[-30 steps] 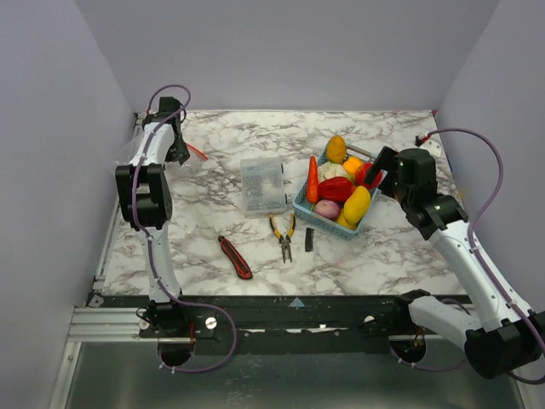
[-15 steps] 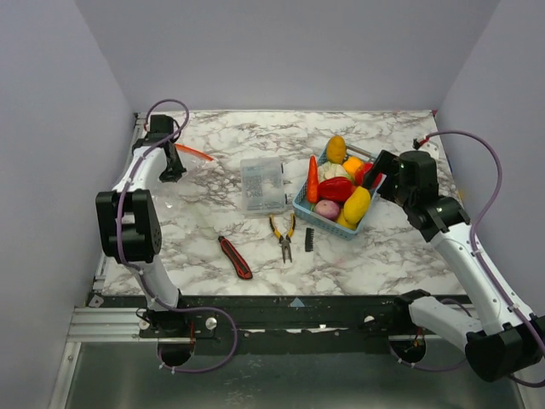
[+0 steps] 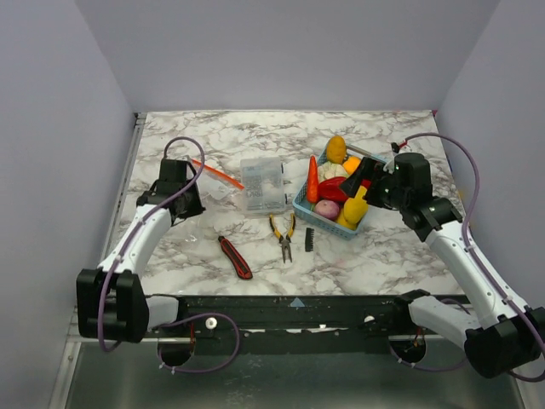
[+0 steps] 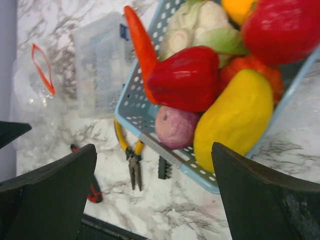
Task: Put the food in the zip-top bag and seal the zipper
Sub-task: Move the zipper food storage bag to the center of the board.
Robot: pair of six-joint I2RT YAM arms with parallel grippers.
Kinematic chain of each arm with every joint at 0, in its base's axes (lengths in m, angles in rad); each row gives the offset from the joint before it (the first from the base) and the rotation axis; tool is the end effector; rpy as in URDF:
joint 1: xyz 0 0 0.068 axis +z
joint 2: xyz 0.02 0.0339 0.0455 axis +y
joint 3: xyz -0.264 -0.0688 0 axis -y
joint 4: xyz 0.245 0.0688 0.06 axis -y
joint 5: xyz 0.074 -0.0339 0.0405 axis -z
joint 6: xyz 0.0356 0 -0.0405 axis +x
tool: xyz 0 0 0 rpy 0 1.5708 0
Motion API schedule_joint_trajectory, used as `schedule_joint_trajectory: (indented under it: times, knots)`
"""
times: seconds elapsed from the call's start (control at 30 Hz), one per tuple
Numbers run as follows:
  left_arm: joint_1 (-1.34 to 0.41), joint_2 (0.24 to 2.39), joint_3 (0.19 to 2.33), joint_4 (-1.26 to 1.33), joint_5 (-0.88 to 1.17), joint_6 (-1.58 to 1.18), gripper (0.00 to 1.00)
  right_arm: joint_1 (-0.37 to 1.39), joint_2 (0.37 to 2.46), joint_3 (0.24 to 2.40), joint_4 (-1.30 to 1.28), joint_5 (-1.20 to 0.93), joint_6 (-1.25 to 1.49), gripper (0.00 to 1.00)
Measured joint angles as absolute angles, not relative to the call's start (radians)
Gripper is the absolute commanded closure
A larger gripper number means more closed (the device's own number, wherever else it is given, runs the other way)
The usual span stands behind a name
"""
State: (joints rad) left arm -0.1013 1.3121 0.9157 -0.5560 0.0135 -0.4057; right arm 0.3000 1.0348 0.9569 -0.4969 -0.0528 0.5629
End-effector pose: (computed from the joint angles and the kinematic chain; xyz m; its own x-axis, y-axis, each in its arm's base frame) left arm 0.2638 -0.0273 0.2402 -0.7878 -0.3166 -0.5283 -0.2199 0.9458 -0.2389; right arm 0.2154 0.0686 0.3217 -0.6193 0.3662 -0.6945 -0.0082 0.8815 0.4722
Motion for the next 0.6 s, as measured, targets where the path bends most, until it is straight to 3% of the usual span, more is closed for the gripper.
schedule_joint_trajectory:
  times: [0.33, 0.6]
  knots:
    - [-0.115, 0.942, 0.713, -0.548, 0.174, -0.369, 1.0, 0.392, 1.051, 0.931, -0.342, -0.252, 0.665, 0.0]
    - [-0.153, 0.737, 0.625, -0.542, 0.218, -0.339, 1.0, 0.558, 1.314, 0.992, -0.146, -0.334, 0.78, 0.0]
